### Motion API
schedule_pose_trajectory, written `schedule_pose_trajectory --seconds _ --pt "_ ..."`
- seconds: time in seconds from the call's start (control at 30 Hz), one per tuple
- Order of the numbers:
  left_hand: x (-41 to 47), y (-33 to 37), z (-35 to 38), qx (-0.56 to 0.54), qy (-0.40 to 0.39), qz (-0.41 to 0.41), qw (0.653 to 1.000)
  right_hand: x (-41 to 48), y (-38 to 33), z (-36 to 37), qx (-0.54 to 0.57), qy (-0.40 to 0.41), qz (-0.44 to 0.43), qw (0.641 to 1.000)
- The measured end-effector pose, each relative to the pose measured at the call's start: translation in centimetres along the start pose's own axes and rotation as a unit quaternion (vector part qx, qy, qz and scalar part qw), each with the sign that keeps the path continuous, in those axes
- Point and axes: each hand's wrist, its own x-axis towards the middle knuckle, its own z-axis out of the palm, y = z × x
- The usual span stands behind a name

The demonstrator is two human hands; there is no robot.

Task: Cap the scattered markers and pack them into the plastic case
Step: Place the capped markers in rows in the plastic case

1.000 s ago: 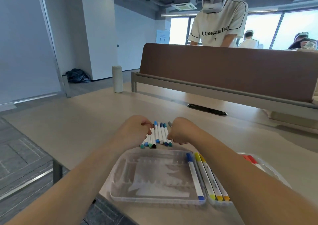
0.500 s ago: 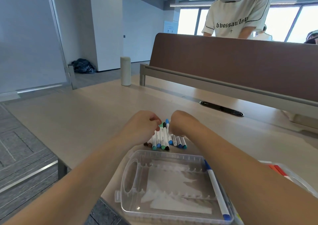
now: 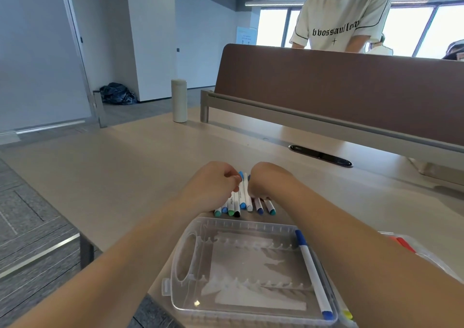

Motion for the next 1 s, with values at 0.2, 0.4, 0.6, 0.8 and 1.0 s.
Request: schedule_pose_trajectory --seconds 0.2,0.4,0.6,0.8,1.0 --pt "-0.8 0.3 -0.1 0.02 -0.001 0.002 1.0 -0.7 -0.1 0.1 -0.01 0.007 -0.022 1.0" --pt "-2.5 0.7 0.5 0.067 -0.002 0.031 0.997 -4.1 2.2 -1.7 0.053 -0.07 -0.023 0.996" --pt "-6.0 2.4 2.8 0.11 -0.081 0.071 0.988 -11.6 6.5 -1.8 0.169 -0.147 -0.03 0.974" --pt "-9.0 4.2 4.7 0.152 -0.13 0.127 0.972 -15.5 9.1 -0.3 0.232 -0.192 -0.021 0.953" --pt "-9.7 4.1 6.1 0.204 -0.154 0.176 0.95 -16.9 10.3 0.3 0.217 -0.174 -0.027 0.96"
